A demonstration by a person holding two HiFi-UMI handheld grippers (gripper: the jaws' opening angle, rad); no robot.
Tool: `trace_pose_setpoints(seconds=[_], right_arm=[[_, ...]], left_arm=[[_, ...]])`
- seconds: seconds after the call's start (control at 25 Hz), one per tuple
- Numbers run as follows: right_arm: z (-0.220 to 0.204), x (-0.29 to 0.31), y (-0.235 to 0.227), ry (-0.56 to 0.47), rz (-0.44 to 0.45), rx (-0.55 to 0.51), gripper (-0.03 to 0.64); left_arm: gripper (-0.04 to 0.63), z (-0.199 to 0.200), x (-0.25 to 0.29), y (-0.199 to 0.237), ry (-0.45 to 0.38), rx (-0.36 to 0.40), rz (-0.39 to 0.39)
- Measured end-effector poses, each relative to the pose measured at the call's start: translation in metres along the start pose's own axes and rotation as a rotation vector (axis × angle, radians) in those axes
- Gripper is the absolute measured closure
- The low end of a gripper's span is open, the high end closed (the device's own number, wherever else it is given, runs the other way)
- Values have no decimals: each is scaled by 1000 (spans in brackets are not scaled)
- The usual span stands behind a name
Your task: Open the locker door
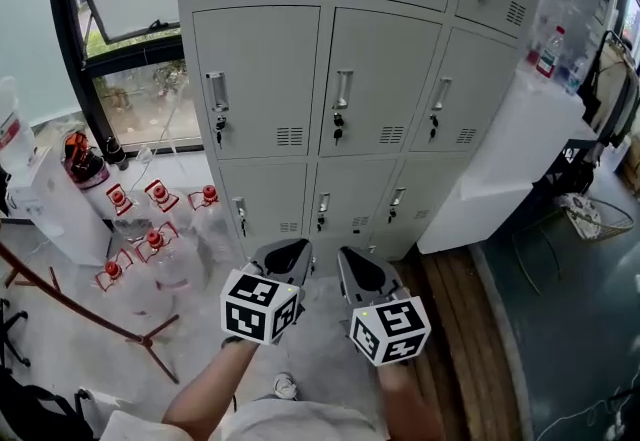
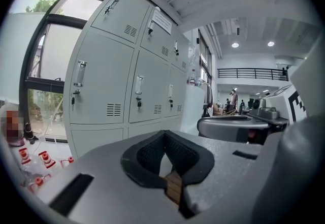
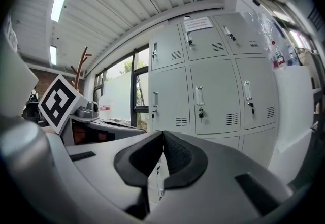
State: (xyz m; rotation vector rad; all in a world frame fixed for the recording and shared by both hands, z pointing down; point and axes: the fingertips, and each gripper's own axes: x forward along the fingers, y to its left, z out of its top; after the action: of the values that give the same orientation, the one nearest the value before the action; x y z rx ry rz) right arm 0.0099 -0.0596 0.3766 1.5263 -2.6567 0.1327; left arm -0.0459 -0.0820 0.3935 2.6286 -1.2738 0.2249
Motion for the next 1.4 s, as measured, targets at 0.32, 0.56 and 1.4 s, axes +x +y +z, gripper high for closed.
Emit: trace_pose_setpoints(seconds=[0.32, 0.56, 1.4], right_arm=[[11, 63, -1, 3, -23, -6, 614], [13, 93, -11, 4, -32, -6, 612], [58, 196, -120, -83, 49, -61, 612]], left_arm=[[589, 14, 21, 63, -21, -24, -17], [589, 16, 42, 80, -14, -20, -41], [589, 64, 170, 135, -43, -15, 49]])
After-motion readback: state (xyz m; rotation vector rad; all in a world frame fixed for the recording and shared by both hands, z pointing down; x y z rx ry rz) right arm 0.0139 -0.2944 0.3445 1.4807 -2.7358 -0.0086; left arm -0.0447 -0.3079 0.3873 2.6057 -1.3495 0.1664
